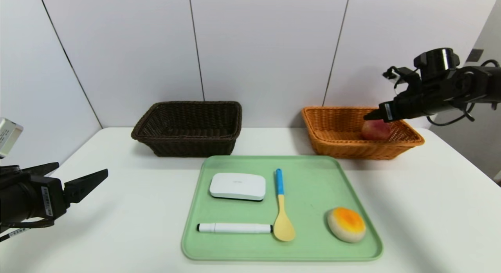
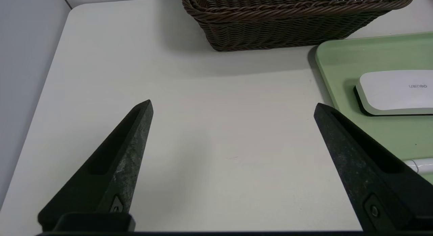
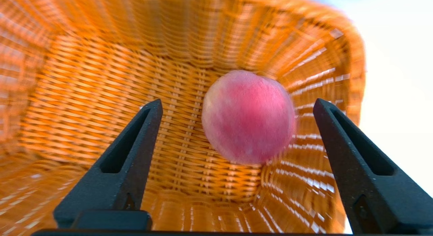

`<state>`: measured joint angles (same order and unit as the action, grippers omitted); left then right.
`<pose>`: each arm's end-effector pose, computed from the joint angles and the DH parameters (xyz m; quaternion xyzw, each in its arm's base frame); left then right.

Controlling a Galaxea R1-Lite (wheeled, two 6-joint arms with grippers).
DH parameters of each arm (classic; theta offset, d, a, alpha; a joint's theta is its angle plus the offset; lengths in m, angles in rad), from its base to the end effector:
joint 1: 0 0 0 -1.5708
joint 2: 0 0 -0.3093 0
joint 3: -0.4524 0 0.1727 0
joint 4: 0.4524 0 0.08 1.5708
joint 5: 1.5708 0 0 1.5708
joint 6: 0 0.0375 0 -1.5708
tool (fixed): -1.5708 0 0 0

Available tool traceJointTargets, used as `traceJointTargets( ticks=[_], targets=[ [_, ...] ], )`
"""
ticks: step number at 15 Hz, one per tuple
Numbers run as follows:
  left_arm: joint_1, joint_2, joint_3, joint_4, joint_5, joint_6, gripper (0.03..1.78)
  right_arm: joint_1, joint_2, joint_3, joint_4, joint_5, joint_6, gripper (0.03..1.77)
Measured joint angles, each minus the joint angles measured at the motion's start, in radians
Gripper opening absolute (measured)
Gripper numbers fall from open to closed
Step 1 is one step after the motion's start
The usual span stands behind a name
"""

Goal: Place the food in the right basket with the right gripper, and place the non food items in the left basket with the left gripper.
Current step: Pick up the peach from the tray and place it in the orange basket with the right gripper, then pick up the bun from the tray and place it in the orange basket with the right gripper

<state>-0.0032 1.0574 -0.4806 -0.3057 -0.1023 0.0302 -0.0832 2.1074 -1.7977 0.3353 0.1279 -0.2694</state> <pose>0.1325 -0.0043 0.2166 0.0082 0.1342 -0.0543 0.9894 0.4216 -0.0304 0.2199 -0.0942 0.3095 0.0633 0.9441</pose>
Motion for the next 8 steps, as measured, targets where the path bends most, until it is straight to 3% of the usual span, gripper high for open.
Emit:
traceJointTargets(
  ticks=[4,6,8],
  targets=[
    [0.000,-0.003,0.011,-0.002,-0.002,-0.012,1.69,0.017,-0.198,0.111,0.033,0.007,0.000,1.62],
    [0.000,-0.005,0.018,-0.002,-0.003,-0.013,1.69,0.062,-0.340,0.198,0.136,0.020,0.010,1.64],
    [-0.001,-0.007,0.026,-0.003,-0.003,-0.013,1.69,0.146,-0.491,0.291,0.274,0.068,0.047,1.65]
  ],
)
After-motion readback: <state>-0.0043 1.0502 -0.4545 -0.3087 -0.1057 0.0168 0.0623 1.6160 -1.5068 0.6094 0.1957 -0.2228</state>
